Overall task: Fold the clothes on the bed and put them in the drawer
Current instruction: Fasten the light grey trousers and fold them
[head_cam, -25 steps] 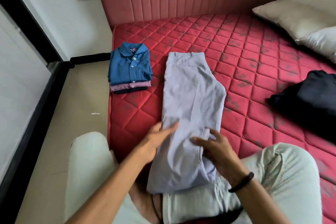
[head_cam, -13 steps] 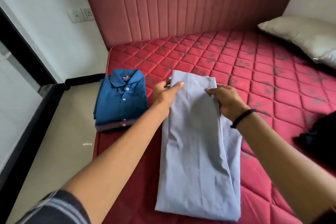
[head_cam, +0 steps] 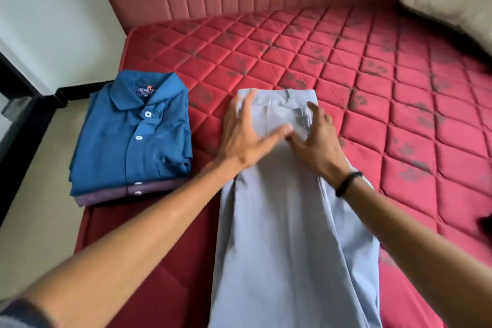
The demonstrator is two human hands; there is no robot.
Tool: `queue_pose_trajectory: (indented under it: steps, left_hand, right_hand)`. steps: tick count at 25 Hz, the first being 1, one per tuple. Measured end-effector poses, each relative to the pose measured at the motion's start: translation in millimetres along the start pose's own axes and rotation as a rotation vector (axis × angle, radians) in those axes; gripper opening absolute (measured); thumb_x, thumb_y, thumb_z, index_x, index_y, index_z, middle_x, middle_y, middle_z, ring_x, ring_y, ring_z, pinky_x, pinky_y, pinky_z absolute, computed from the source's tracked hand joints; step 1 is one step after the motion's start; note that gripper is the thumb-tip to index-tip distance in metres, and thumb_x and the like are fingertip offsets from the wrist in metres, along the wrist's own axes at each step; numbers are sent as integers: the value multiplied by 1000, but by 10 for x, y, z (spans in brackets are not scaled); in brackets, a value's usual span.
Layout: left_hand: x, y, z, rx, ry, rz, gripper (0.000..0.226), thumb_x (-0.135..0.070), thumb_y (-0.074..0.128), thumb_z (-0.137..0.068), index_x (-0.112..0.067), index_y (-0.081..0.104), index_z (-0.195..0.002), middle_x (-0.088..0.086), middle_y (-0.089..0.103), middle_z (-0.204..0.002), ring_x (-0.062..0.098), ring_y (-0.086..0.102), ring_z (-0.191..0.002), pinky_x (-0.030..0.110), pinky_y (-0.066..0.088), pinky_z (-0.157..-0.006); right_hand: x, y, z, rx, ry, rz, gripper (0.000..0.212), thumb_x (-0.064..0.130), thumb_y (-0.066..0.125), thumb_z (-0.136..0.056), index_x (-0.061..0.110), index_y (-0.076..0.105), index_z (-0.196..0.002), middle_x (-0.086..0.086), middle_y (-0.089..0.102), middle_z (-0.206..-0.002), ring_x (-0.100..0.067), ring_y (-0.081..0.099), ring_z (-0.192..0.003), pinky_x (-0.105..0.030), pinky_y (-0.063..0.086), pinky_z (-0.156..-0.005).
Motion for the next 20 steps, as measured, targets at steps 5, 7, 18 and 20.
queue_pose_trajectory:
  steps: [5, 7, 18, 20]
  left_hand:
    - [-383, -500, 2094, 772, 512, -515, 123, -89, 48, -78, -15, 1, -165, 2, -7, -172, 13, -13, -158, 40, -6, -128]
    - [-327, -548, 2728, 738, 702, -711, 101, -66, 51, -90, -11, 9, -164, 11, 1, -172, 24, -6, -159, 46, -5, -128]
    - [-825, -743, 3207, 803, 421, -791, 50, -2, 58, -86, -8, 52, -135, 12, 58, -136, 31, 57, -127, 41, 45, -110]
    - [-1027, -1011, 3487, 962, 404, -683, 38, -2, 49, -90, -9, 60, -126, 13, 66, -122, 32, 62, -114, 45, 51, -97]
  right_hand:
    - [542, -358, 2228, 511, -579, 335, 85, 43, 57, -87, 14, 27, -161, -9, 24, -168, -23, 19, -157, -46, 17, -127]
    - [394, -410, 2772, 596, -606, 488, 95, 41, 58, -72, 13, 34, -159, -14, 26, -167, -29, 24, -155, -46, 23, -126]
    - [556, -764, 3442, 586, -557, 662, 54, 11, 27, -74, 10, 71, -107, -5, 71, -98, -26, 74, -85, -38, 61, -60]
    - [753, -1088, 3739, 638, -614, 581, 53, 8, 39, -68, 19, 70, -109, 4, 72, -96, -15, 71, -85, -29, 59, -66]
Point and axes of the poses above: each hand's wrist, its own z-axis away from the middle knuckle, its own y-axis out of the palm, x = y × z, the point moved 6 cm from there along -z, towards the middle knuckle
